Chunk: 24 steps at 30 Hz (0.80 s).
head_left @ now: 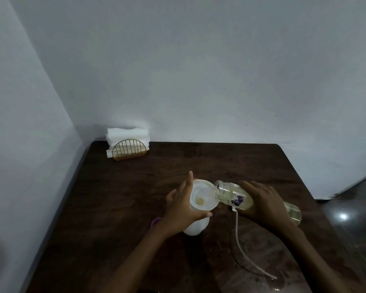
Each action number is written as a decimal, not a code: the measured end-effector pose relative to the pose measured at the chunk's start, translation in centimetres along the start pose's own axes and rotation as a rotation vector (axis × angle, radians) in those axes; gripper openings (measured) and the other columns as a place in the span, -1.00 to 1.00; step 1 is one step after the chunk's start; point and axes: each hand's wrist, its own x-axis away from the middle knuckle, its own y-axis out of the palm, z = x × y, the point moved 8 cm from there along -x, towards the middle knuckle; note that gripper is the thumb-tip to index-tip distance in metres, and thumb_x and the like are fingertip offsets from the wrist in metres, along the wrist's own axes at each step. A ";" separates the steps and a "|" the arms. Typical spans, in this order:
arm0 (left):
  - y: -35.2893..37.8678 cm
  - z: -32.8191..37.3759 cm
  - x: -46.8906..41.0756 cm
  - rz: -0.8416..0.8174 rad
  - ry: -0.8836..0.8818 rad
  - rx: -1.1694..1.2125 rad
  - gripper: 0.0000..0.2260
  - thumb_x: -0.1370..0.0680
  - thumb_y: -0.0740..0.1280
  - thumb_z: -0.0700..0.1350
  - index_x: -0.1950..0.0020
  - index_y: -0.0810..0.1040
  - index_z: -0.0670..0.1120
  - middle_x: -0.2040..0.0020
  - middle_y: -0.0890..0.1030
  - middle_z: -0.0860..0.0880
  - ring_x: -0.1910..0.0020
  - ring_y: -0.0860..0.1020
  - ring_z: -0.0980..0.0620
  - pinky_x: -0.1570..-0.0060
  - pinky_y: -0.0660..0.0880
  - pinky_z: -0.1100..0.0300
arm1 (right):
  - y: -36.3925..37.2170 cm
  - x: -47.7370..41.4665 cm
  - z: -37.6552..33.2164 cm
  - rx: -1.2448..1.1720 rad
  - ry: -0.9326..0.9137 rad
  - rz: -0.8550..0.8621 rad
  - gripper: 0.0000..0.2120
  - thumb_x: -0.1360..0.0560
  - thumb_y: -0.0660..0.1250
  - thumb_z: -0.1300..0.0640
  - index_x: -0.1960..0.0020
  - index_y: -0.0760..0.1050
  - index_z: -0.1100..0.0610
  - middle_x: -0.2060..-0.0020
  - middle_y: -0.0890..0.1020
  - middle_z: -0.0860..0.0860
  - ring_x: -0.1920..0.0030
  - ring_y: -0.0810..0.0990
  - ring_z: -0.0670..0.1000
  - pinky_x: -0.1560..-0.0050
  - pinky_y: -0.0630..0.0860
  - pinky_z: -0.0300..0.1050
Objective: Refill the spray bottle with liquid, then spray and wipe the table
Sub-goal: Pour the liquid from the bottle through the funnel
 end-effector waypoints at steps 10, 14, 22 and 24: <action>0.2 -0.1 0.0 -0.017 -0.004 0.000 0.01 -0.35 0.46 0.14 -0.49 -0.25 0.07 -0.51 0.08 0.05 -0.45 0.09 0.00 -0.39 -0.04 0.11 | 0.1 0.0 0.1 -0.013 -0.002 0.005 -0.41 -0.10 0.57 -0.12 -0.05 0.50 0.02 0.24 0.59 -0.04 0.27 0.58 0.05 0.30 0.41 -0.11; 0.3 -0.2 0.0 -0.022 -0.010 0.006 0.01 -0.35 0.46 0.14 -0.48 -0.26 0.09 -0.51 0.07 0.06 -0.45 0.09 -0.02 -0.40 -0.04 0.08 | 0.1 0.1 0.1 -0.010 0.001 0.007 -0.39 -0.09 0.58 -0.11 -0.07 0.51 0.03 0.23 0.59 -0.04 0.27 0.58 0.05 0.30 0.40 -0.11; 0.4 -0.2 0.0 -0.025 -0.003 0.009 0.01 -0.36 0.46 0.12 -0.48 -0.26 0.10 -0.51 0.07 0.06 -0.45 0.11 0.00 -0.39 -0.02 0.10 | -0.3 0.2 -0.2 -0.001 -0.009 0.030 -0.40 -0.09 0.59 -0.12 -0.04 0.53 0.06 0.25 0.61 -0.01 0.30 0.59 0.06 0.34 0.43 -0.08; 0.4 -0.2 0.0 -0.026 -0.010 0.020 0.01 -0.36 0.46 0.12 -0.47 -0.27 0.11 -0.51 0.06 0.06 -0.45 0.10 -0.02 -0.39 -0.03 0.09 | -0.3 0.1 -0.2 0.003 -0.013 0.019 -0.41 -0.10 0.57 -0.15 -0.04 0.53 0.06 0.24 0.61 -0.02 0.29 0.59 0.06 0.33 0.42 -0.08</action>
